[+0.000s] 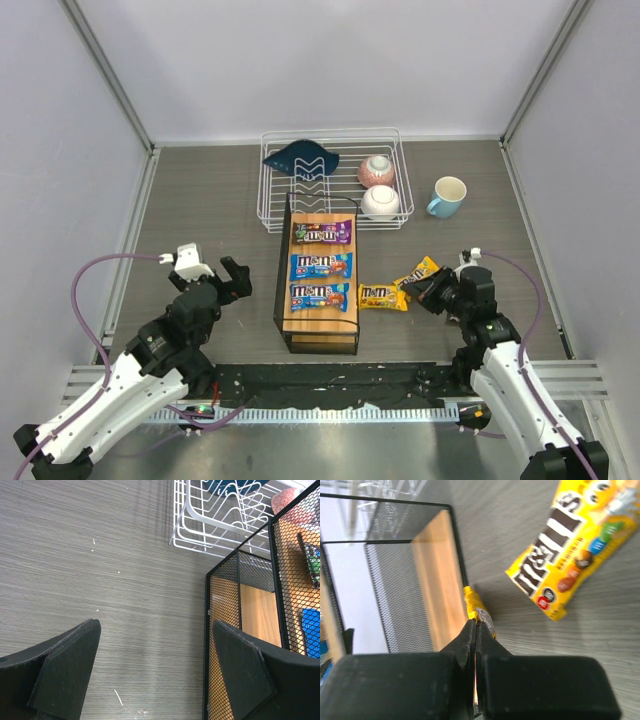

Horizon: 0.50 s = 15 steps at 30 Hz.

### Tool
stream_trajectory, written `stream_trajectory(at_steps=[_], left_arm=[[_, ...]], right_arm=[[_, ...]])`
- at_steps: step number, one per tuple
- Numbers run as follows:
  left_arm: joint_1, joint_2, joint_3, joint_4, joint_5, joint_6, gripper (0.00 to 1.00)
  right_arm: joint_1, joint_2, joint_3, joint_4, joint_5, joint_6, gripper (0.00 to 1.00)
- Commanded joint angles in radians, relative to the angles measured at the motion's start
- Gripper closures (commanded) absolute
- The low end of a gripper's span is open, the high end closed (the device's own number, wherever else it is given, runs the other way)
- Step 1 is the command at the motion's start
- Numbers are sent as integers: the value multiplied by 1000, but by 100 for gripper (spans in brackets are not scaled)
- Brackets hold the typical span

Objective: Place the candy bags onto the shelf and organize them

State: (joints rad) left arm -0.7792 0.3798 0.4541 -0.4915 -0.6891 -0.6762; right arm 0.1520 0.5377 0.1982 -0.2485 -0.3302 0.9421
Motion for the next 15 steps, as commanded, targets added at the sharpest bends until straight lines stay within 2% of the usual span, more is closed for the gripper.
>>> stream_trajectory(at_steps=[1, 5, 15], left_arm=[[-5, 7, 12, 24, -6, 4, 0], [-3, 10, 12, 25, -4, 6, 0], [-5, 8, 11, 24, -6, 6, 0]], right_arm=[[-2, -50, 61, 129, -82, 18, 99], [-2, -64, 89, 176, -110, 29, 99], [-2, 10, 84, 425, -270, 122, 99]])
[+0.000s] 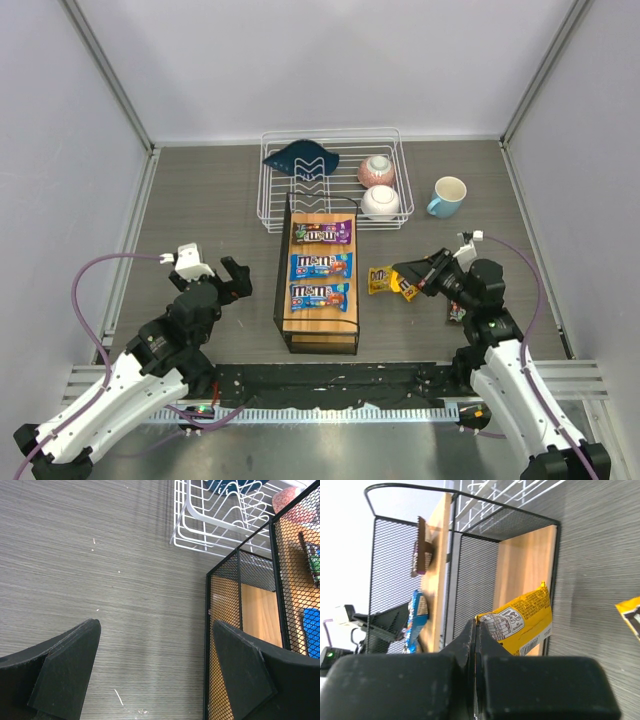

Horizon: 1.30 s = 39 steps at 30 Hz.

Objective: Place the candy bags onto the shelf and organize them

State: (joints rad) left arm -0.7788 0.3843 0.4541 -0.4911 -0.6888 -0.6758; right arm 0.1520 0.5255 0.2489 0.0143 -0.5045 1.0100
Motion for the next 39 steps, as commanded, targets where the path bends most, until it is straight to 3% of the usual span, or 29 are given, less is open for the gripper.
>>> stream_trajectory(at_steps=[1, 12, 31, 39], left_arm=[[-5, 1, 8, 25, -8, 4, 0], [-5, 8, 12, 28, -8, 5, 0], [-5, 14, 12, 33, -11, 9, 0], [-4, 19, 14, 34, -14, 10, 0]], right_arm=[[-3, 27, 32, 176, -104, 64, 99], [-3, 116, -31, 459, -203, 231, 99], [21, 258, -54, 506, -244, 225, 99], [118, 352, -34, 550, -189, 203, 99]])
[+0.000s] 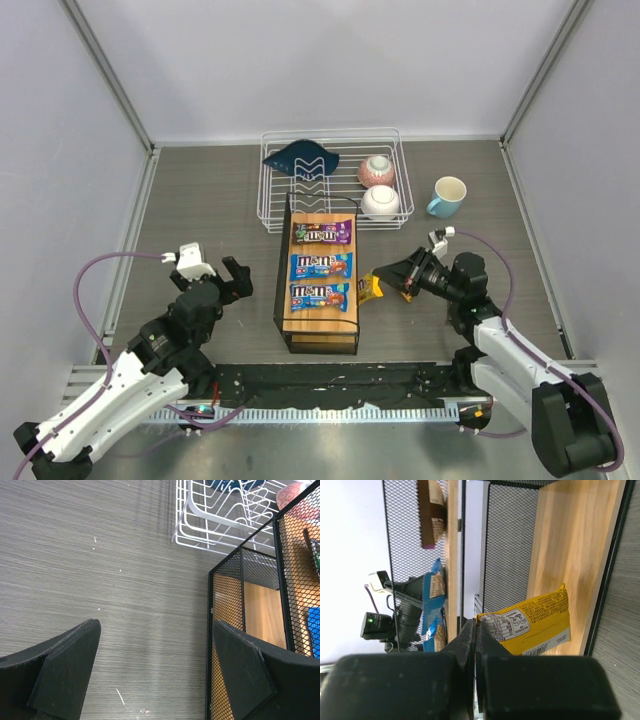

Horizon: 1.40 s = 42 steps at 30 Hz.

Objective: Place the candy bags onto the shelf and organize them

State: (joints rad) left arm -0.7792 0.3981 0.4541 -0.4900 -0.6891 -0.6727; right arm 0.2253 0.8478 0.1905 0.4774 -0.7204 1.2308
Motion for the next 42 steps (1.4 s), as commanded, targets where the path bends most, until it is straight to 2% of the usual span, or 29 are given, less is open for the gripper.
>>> stream_trajectory(at_steps=[1, 13, 22, 25, 28, 31, 36, 42], left_arm=[[-5, 7, 14, 33, -13, 7, 0], [-5, 5, 9, 33, -18, 7, 0], [-5, 7, 8, 30, -18, 7, 0], [-5, 5, 9, 30, -18, 7, 0], [-5, 7, 9, 30, -18, 7, 1], [-5, 11, 9, 31, -16, 7, 0], [-5, 15, 9, 31, -13, 7, 0], [-3, 15, 9, 31, -13, 7, 0]], right_arm=[[54, 37, 24, 90, 32, -19, 99], [108, 125, -13, 158, 62, 2, 99], [112, 142, -25, 72, 73, -54, 99], [112, 105, -5, -40, 93, -124, 99], [114, 54, 33, -260, 142, -224, 99], [114, 5, 61, -385, 197, -287, 99], [138, -18, 70, -465, 271, -323, 99], [256, 16, 86, -471, 389, -318, 99]])
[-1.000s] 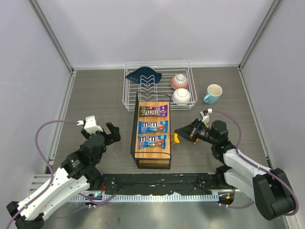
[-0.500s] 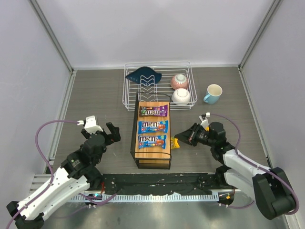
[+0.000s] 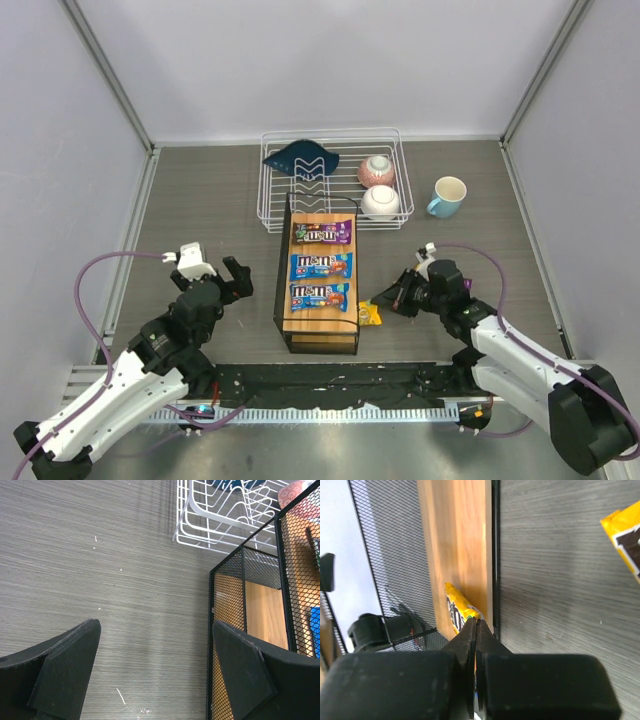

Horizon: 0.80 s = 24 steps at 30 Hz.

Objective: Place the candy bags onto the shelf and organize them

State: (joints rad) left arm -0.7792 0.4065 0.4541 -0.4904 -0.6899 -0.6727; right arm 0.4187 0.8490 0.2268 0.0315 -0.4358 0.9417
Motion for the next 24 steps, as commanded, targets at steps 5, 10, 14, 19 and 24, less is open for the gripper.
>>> stream_trajectory(at_steps=[5, 10, 14, 19, 24], left_arm=[[-5, 6, 11, 32, -14, 7, 0], [-3, 11, 12, 33, -14, 9, 0], [-5, 11, 11, 33, -14, 7, 0], [-5, 6, 9, 32, -14, 5, 0], [-3, 9, 11, 30, -14, 7, 0]], right_arm=[[114, 1, 49, -53, 187, -11, 99], [155, -59, 14, -50, 288, 71, 99], [189, -91, -18, -36, 353, 135, 99], [248, -62, -11, 16, 411, 174, 99], [301, -12, -3, 45, 468, 201, 99]])
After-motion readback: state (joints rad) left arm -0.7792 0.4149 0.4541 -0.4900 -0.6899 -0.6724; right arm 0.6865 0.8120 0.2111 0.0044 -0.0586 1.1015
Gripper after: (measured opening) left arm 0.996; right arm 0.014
